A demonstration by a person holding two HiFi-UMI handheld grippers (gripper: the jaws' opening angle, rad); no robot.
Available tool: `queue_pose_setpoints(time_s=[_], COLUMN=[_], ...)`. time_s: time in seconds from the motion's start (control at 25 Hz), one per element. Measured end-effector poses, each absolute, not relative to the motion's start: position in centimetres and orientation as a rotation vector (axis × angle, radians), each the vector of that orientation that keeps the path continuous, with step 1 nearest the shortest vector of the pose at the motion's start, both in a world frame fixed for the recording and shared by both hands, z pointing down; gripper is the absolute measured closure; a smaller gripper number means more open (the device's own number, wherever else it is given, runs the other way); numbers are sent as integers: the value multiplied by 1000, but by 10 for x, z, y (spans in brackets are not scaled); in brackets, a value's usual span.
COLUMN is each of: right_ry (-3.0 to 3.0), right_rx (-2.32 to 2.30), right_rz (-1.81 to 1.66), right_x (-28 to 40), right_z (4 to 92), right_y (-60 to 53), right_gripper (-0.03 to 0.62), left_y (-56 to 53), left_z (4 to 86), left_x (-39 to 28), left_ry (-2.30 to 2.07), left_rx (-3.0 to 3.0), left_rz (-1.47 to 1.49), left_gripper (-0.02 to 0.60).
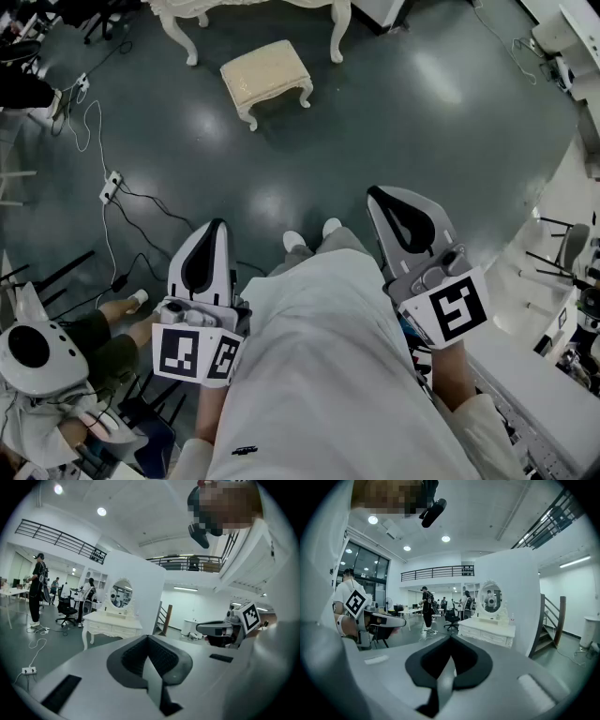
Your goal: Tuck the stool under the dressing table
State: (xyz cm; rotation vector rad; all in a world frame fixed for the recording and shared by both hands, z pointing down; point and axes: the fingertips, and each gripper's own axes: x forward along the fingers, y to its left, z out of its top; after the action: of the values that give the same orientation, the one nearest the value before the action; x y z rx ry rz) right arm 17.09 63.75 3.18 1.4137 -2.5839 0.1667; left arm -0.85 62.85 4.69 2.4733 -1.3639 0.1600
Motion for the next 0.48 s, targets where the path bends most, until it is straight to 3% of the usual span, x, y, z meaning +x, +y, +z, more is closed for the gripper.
queue_pose_setpoints(time_s=[0.48], right_ry=[-2713], right_rx=[1423], right_rz=[327], right_x=[221], right_z=[18], right_y=[624], right_gripper=[595], left_y=[621], left_z=[35], left_x=[40], left_ry=[-1363], left_rx=[2372], left_rz=[117], left_gripper=[575])
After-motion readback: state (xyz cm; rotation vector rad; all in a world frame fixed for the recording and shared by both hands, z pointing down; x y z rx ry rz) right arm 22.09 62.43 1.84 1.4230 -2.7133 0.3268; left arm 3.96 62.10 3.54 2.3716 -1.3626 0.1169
